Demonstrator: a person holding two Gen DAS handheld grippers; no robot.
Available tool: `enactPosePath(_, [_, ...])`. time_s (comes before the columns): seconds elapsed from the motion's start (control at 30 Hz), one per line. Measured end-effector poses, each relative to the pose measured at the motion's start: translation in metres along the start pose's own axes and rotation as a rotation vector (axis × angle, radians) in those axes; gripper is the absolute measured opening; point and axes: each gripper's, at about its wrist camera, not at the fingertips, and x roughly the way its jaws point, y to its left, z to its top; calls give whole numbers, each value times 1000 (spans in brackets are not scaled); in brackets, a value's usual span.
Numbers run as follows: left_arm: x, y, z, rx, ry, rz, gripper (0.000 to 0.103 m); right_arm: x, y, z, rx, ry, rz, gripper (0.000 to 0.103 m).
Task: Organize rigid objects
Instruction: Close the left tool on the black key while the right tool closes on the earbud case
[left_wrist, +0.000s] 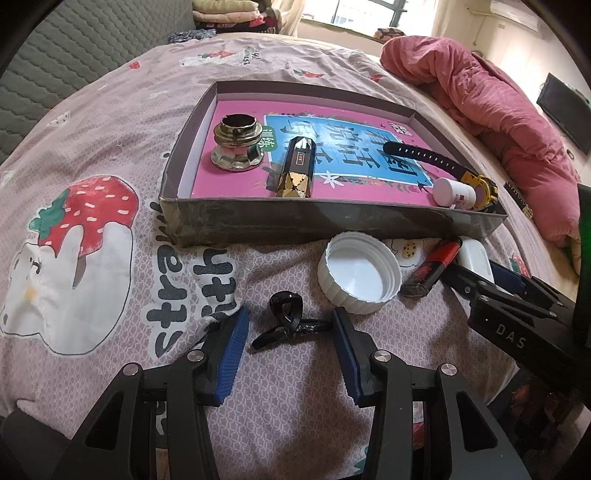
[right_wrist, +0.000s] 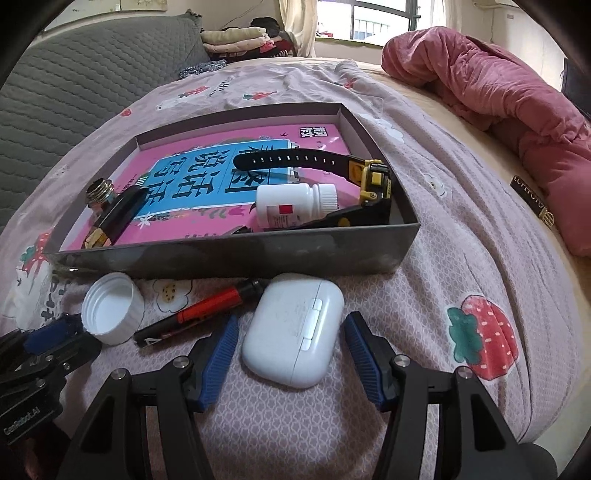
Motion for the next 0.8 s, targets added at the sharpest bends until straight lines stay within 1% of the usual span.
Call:
enactPosePath(0.2, [0,0,0,-6,-3,0,46,4,-1,1,-3,3,6,60])
enactPosePath(0.23, [0,0,0,-4,-4,3,46,4,-2,1,-3,4,9,58])
enactPosePath(0.27, [0,0,0,-2,-5,5,46,3,-3,1,-2,3,8,54])
enactPosePath(0.33, [0,-1,0,-2,-7,7,46,2,-6,2,9,6,24,51])
enactPosePath(0.4, [-1,0,0,-4,-8,13,42,1,-9,2,17,5,37,50])
enactPosePath(0.67, [-5,6,0,-29,-13,-10,42,-8,-18,-2,27,7,58,48])
enactPosePath(0.8, [-8,11,0,-59,-16,-30,42,-12,-24,-4,40,11,69,48])
